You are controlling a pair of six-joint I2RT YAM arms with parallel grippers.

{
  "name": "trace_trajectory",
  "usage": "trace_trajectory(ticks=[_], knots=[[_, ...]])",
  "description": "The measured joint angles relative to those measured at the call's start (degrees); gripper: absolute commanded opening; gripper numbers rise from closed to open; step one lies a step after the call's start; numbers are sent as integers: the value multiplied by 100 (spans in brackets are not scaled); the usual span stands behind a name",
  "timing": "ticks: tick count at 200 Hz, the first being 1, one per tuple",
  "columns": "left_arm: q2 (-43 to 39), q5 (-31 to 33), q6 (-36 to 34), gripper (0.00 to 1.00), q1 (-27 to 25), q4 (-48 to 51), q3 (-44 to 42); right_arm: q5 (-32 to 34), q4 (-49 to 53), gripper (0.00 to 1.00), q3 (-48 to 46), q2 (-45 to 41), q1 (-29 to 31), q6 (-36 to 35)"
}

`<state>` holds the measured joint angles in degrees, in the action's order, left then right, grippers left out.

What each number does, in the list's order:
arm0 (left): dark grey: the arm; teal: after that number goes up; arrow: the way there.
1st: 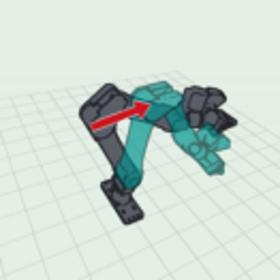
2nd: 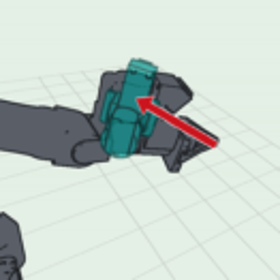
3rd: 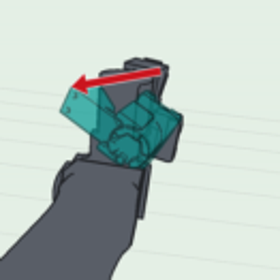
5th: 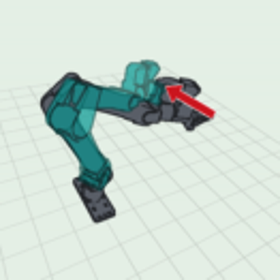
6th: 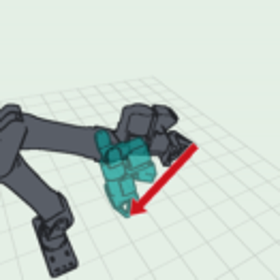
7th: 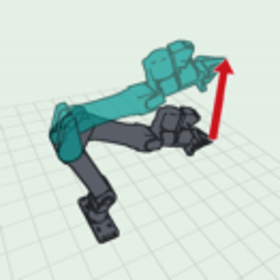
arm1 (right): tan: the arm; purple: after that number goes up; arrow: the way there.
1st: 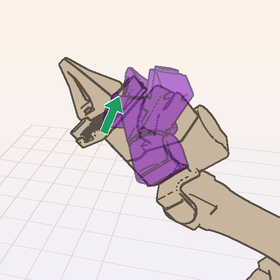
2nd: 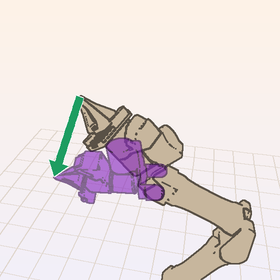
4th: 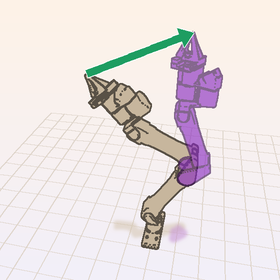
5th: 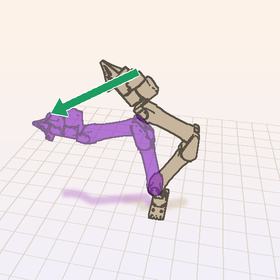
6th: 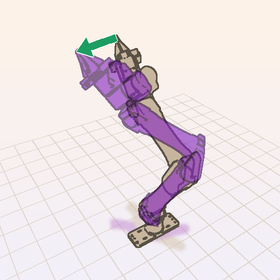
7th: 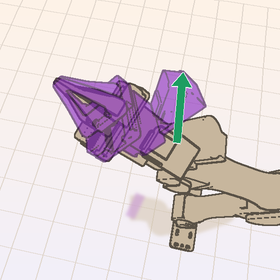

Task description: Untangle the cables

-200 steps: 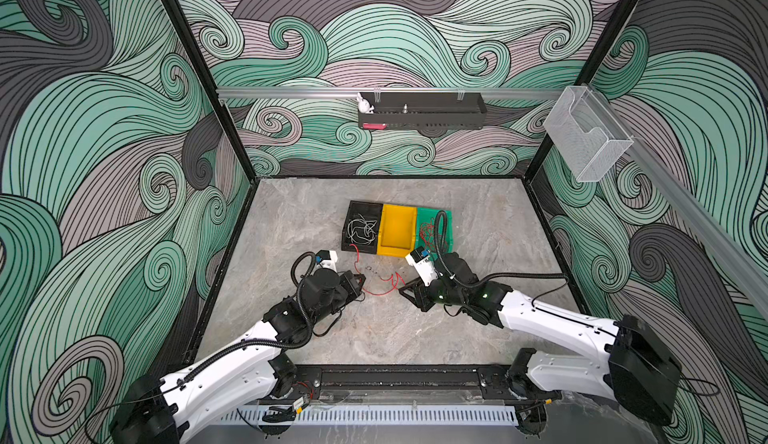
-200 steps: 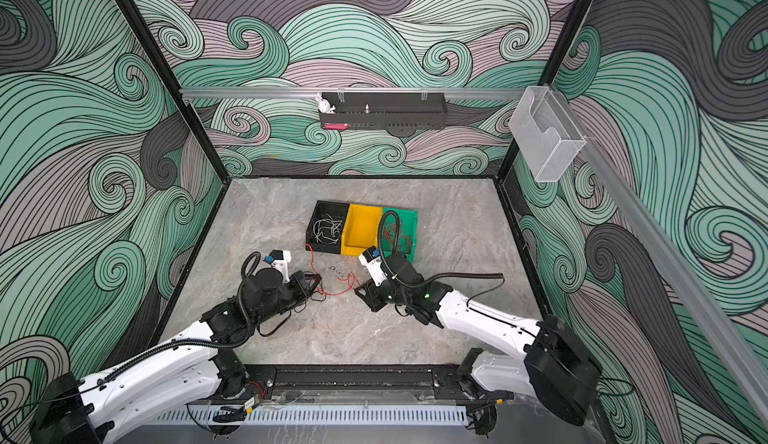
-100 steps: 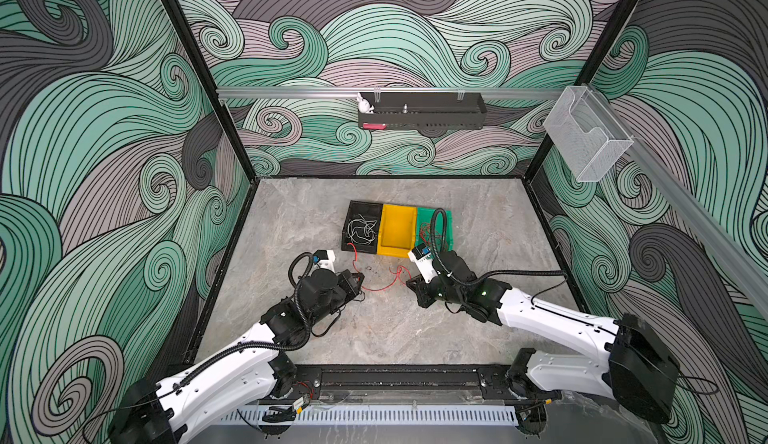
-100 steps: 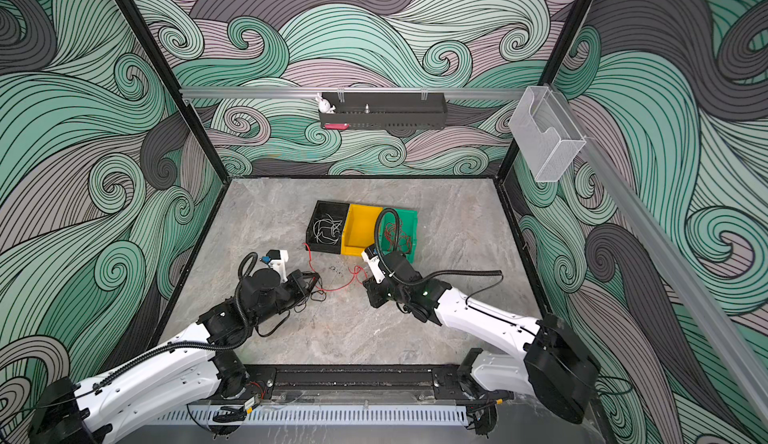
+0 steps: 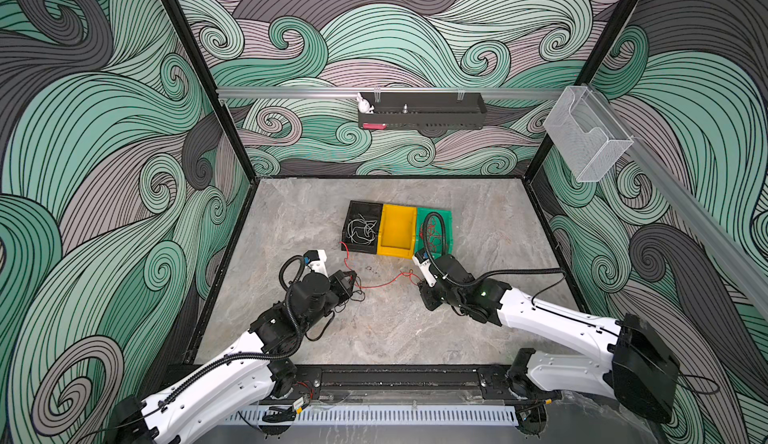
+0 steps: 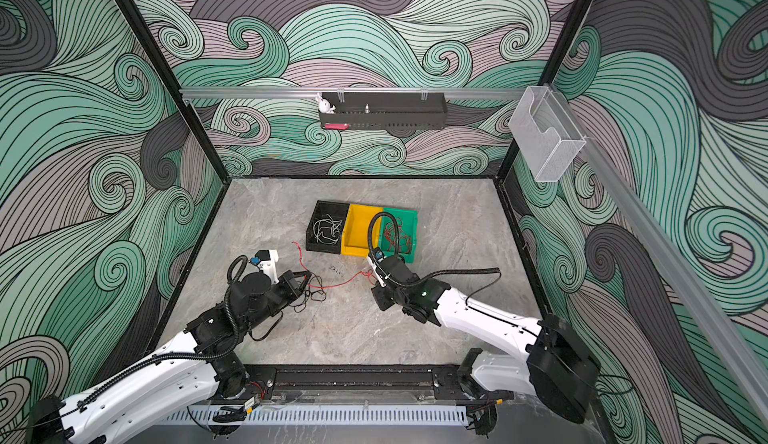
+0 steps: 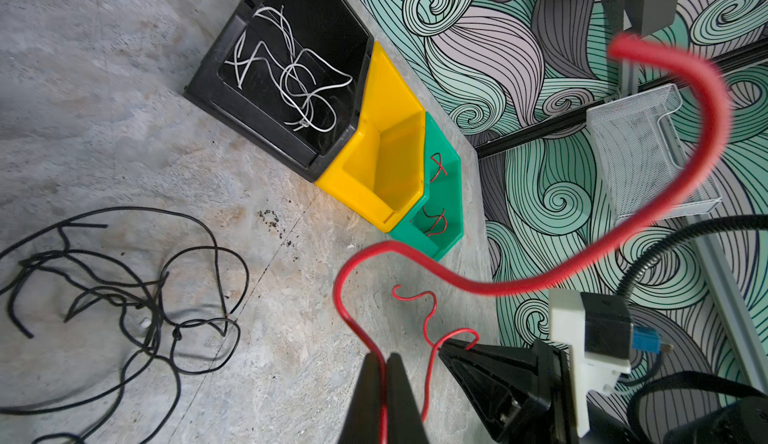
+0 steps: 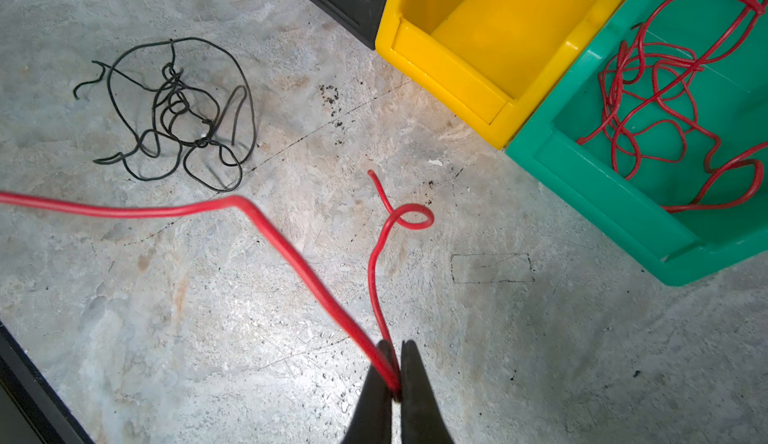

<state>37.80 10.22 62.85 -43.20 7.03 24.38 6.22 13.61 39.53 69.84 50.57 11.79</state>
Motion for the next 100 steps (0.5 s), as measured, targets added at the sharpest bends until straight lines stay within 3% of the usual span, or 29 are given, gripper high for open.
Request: trace_trajectory(ticks=[54,100], knots=[[-83,74,-146,0,28,111,4,-597,-31,9,-50,-245,170,-238],[343,-90,-238,2,44,-42,11,-739,-9,8,-96,-459,181,-173]])
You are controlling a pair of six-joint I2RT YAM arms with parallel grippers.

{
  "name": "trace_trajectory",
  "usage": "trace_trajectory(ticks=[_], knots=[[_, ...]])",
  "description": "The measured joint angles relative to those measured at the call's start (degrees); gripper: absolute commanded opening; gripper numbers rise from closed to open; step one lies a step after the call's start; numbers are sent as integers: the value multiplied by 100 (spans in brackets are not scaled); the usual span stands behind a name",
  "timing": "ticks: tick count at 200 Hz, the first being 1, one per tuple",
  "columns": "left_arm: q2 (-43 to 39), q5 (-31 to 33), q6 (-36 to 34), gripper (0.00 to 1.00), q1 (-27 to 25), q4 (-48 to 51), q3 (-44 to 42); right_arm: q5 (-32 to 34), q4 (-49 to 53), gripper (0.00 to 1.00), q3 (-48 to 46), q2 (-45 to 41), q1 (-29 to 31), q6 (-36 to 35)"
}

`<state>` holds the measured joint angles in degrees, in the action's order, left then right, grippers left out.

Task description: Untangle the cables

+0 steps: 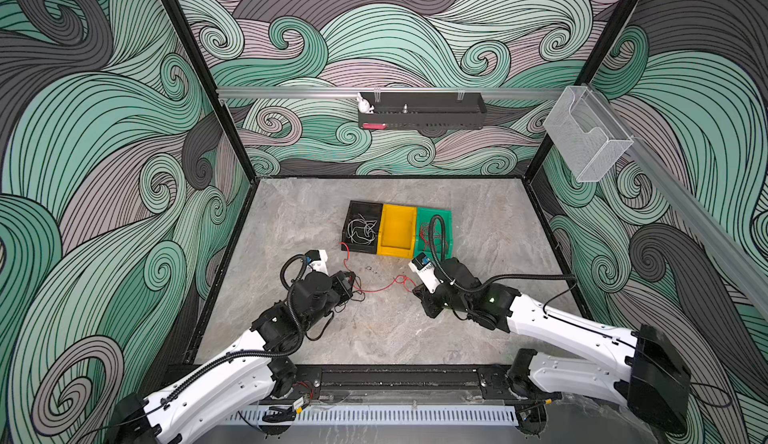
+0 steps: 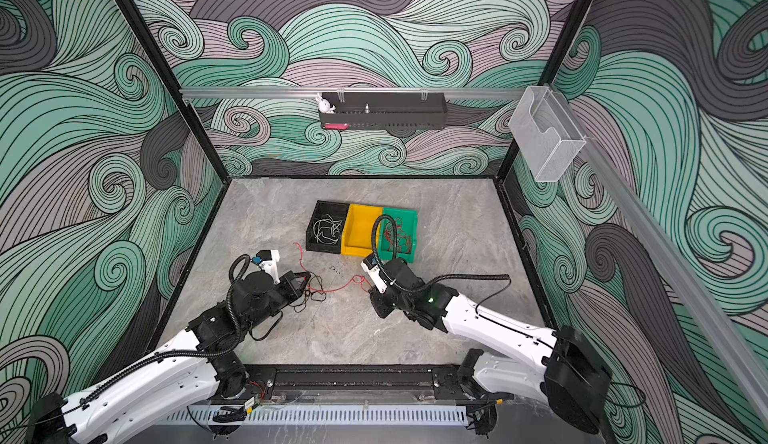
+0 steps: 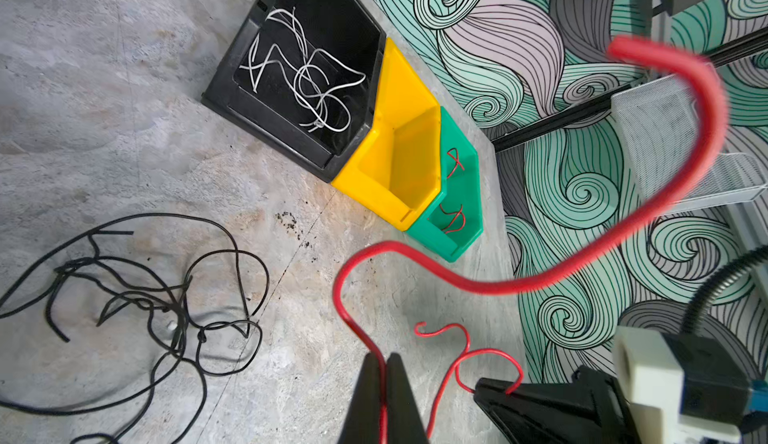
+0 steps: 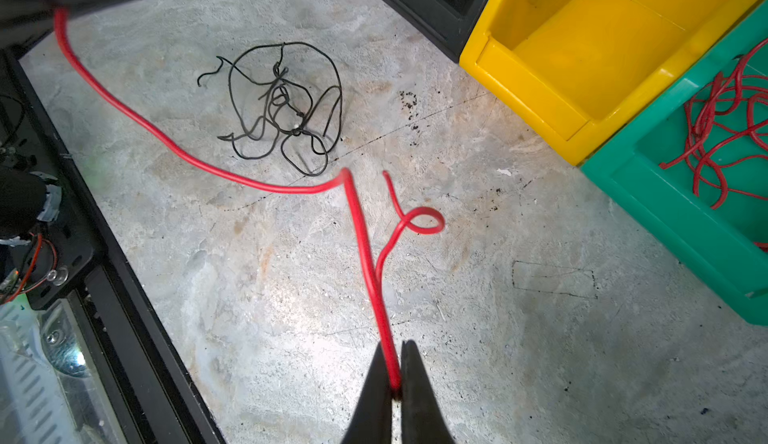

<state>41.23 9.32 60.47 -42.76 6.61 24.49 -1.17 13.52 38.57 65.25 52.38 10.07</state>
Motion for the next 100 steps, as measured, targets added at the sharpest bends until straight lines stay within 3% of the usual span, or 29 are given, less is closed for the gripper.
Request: trace_trajectory(ticks=[23,52,100], knots=[[330,-238,-7,17,0,-243,2,127,234,7,236,46,-133,90],[756,-645,-127,46,0,-568,55,256,369,7,629,175,-562,184],[1001,-1266,-479,57,0,-669,442,605,621,7,1128,387,-892,225]])
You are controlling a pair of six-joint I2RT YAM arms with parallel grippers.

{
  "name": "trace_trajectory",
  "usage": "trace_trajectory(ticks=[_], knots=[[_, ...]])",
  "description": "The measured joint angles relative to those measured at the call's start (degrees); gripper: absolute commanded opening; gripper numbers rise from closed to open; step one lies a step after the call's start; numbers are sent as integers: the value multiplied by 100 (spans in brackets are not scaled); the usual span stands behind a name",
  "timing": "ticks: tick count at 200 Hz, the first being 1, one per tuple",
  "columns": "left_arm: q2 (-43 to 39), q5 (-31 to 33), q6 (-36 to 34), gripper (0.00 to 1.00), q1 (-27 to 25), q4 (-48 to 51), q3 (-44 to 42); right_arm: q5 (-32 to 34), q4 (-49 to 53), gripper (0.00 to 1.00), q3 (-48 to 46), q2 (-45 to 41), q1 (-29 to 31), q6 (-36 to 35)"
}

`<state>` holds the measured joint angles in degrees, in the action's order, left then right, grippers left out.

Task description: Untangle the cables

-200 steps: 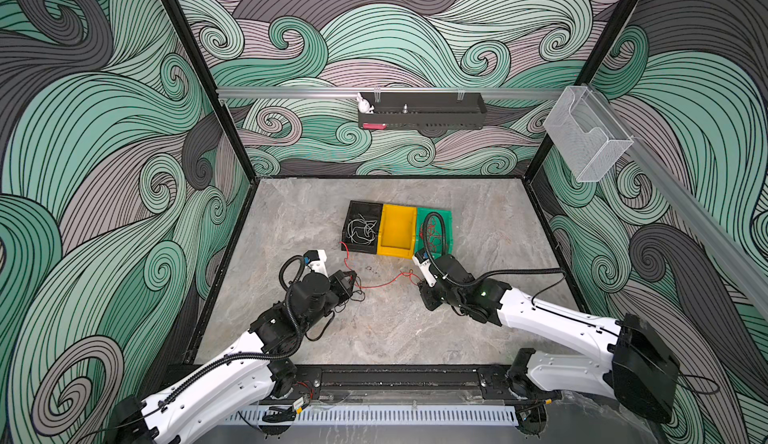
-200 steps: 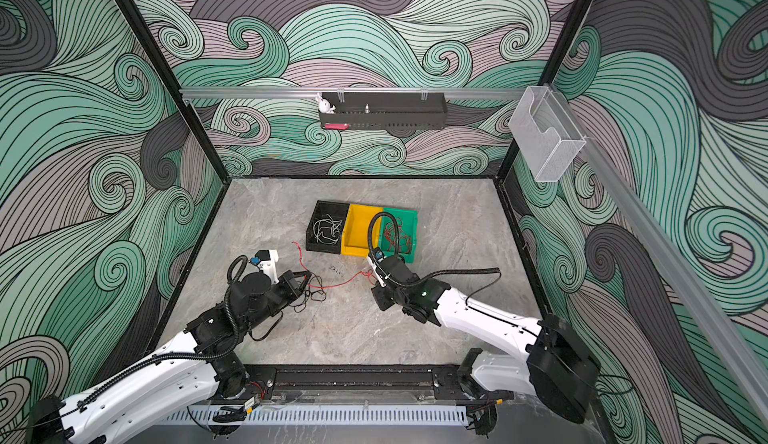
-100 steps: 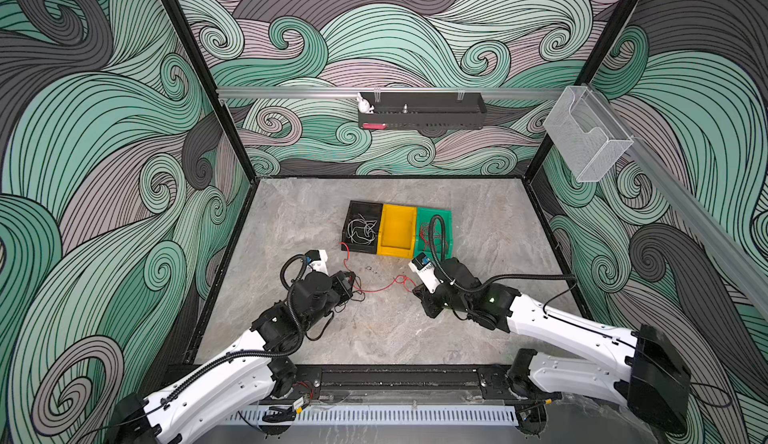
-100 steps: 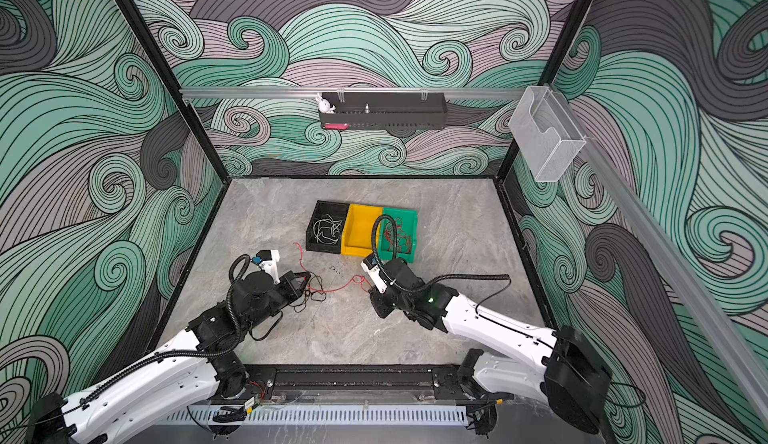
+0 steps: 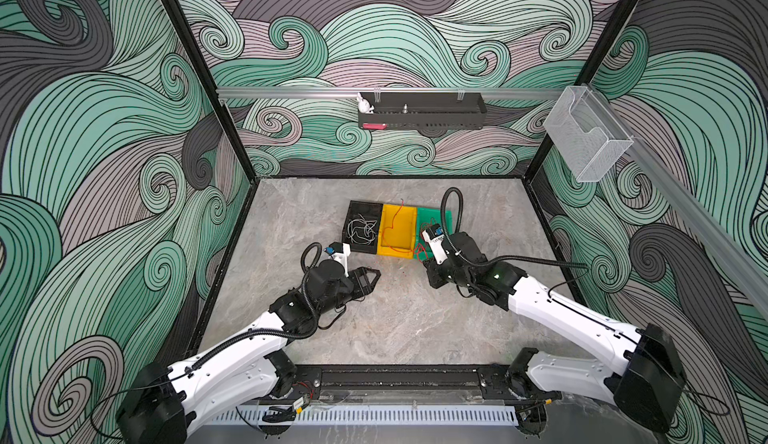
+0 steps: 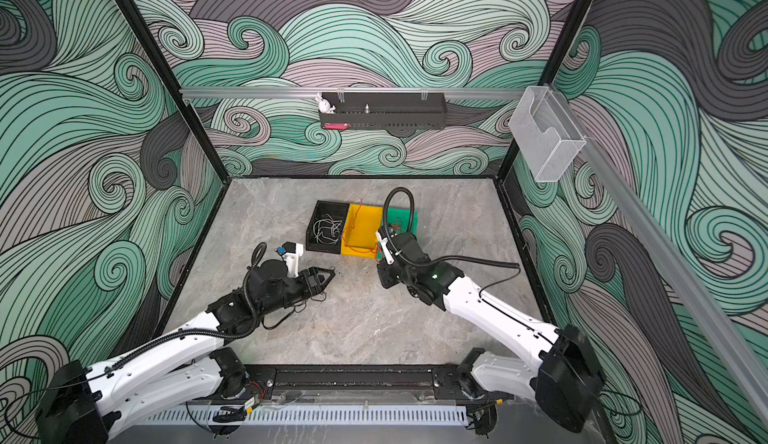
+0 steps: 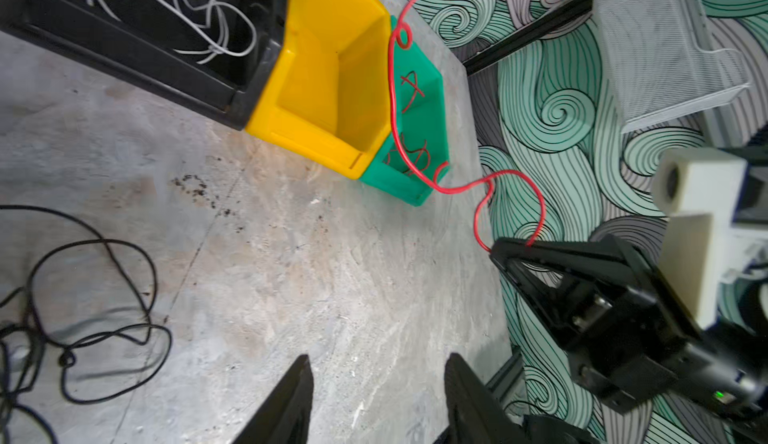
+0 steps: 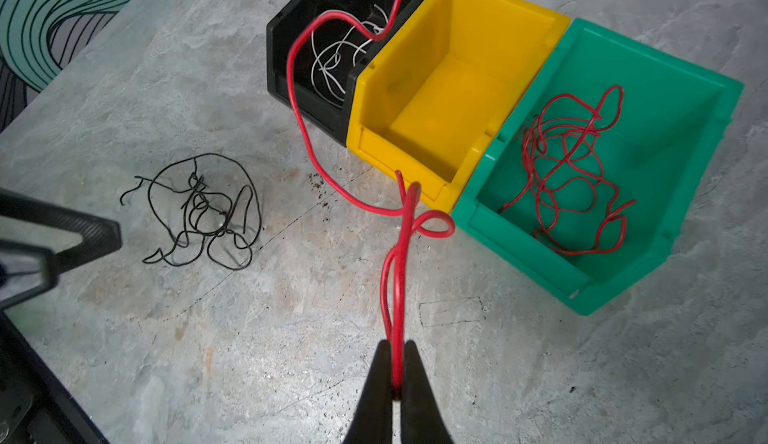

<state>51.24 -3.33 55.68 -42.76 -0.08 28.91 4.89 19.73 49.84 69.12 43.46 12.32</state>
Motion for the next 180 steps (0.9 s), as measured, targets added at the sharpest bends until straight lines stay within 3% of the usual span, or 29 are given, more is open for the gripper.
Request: trace_trajectory(ticks=[64,134,180], knots=[[-1134,367,-160,61,33,85,-437,358,678,7,280,168,-640,129],[-1478,555,-166,60,74,332,-748,1054,1648,6,597,205,-1233,476],[-1589,673,-197,60,76,490,-874,1307,2238,5,925,557,-1283,581]])
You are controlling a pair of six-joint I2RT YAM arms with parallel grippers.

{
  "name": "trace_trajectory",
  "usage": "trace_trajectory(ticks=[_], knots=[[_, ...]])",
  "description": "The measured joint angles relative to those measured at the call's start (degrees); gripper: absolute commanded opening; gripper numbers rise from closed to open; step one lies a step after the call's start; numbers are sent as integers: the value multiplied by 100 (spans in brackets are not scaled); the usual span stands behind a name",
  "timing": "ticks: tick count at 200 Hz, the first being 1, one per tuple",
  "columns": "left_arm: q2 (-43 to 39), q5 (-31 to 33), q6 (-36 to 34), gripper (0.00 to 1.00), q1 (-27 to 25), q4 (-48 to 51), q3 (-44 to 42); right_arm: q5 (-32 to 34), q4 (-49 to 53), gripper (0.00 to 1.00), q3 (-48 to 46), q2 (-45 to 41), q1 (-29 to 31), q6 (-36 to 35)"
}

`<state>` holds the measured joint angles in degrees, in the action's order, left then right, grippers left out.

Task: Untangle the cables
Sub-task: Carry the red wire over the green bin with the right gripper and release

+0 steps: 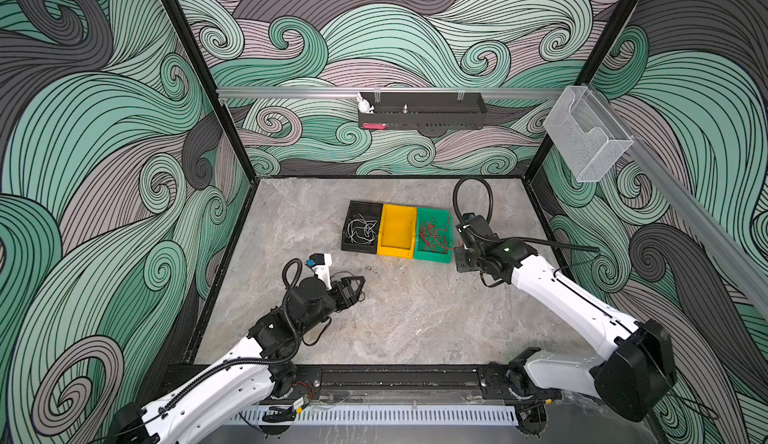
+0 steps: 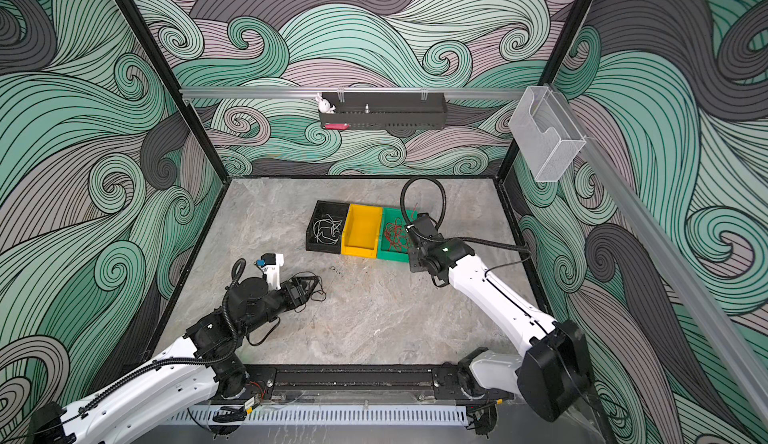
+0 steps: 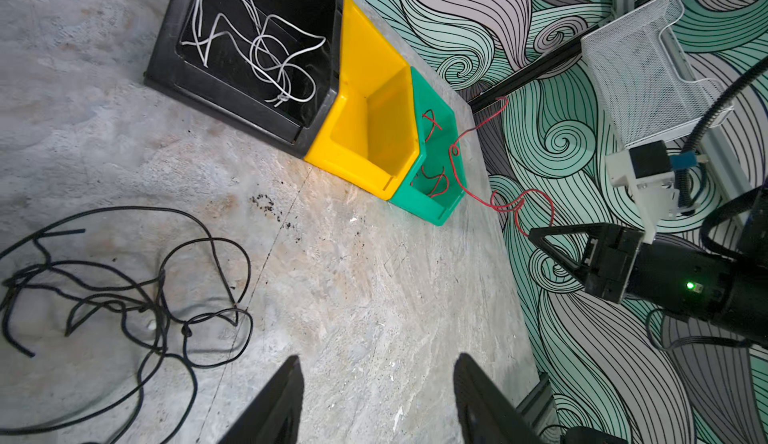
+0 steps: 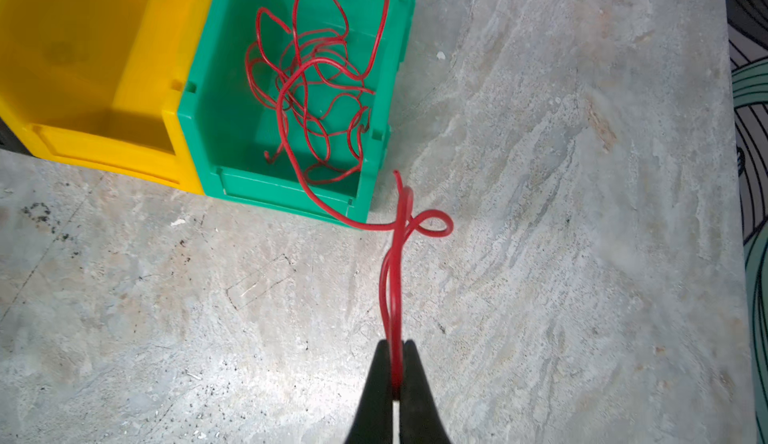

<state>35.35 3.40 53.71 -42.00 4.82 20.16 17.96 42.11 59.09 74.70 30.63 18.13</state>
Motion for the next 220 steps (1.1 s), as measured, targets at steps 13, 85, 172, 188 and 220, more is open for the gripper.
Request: trace_trajectory(ticks=[13,85,172,188,220], knots=[[-28,13,-26,60,0,9,-7,149,131,6,125,190,0,22],[-201,33,-83,60,37,76,-92,557,551,6,1156,1353,35,11],[-514,46,-85,60,197,212,-223,1576,1217,7,2796,3141,503,-551],[-551,46,-85,60,212,221,-229,1720,1325,7,3104,3445,605,-695],[-603,42,-85,60,243,278,-240,1753,1449,7,3641,3904,782,-981]])
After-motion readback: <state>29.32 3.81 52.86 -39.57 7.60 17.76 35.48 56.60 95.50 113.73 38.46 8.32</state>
